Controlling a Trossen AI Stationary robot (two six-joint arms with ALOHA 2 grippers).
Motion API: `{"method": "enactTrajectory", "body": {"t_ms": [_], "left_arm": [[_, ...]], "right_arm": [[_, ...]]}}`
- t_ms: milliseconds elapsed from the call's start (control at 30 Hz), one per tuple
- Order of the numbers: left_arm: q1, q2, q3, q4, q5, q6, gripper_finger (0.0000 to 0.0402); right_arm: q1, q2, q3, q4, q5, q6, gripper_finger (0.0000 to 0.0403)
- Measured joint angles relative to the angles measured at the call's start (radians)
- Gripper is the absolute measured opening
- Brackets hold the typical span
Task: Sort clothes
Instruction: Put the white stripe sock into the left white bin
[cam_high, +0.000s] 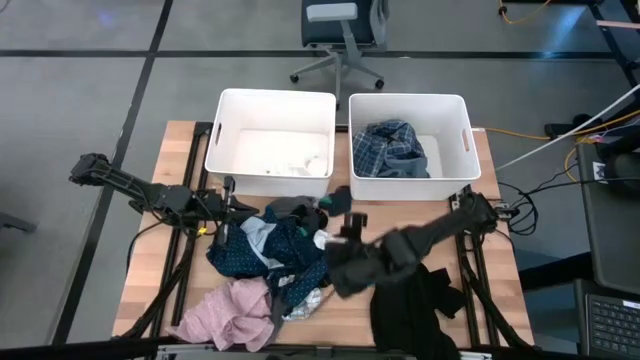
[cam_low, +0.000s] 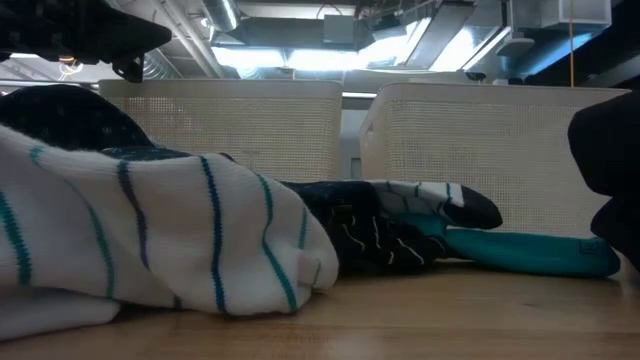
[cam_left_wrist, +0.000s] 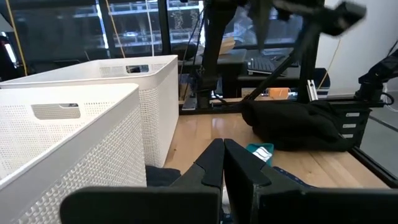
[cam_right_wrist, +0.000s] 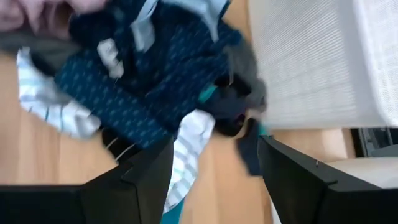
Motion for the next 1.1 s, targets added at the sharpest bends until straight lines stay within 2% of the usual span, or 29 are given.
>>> {"method": "enactTrajectory", "body": {"t_ms": [333, 533, 767, 967, 1100], "left_arm": [[0.0, 0.0, 0.0, 0.0, 0.0, 0.004, 0.0001], [0.0, 0.0, 0.0, 0.0, 0.0, 0.009, 0.0001], [0.0, 0.0, 0.0, 0.0, 0.0, 0.01, 0.0001], [0.0, 0.0, 0.0, 0.0, 0.0, 0.011, 0.0001], [0.0, 0.0, 0.0, 0.0, 0.0, 0.011, 0.0001]], "right_arm": [[0.072, 0.0, -0.345, 0.145, 0.012, 0.162, 0.0234], [0.067, 0.001, -0.542, 0.329, 0.05, 0.186, 0.0234], [0.054, 0.0, -0.669, 0.515, 0.073, 0.188, 0.0234], [0.04, 0.0, -0.737, 0.58, 0.134, 0.192, 0.0234], [0.028, 0.0, -0.768, 0.608, 0.135, 0.189, 0.0234]]}}
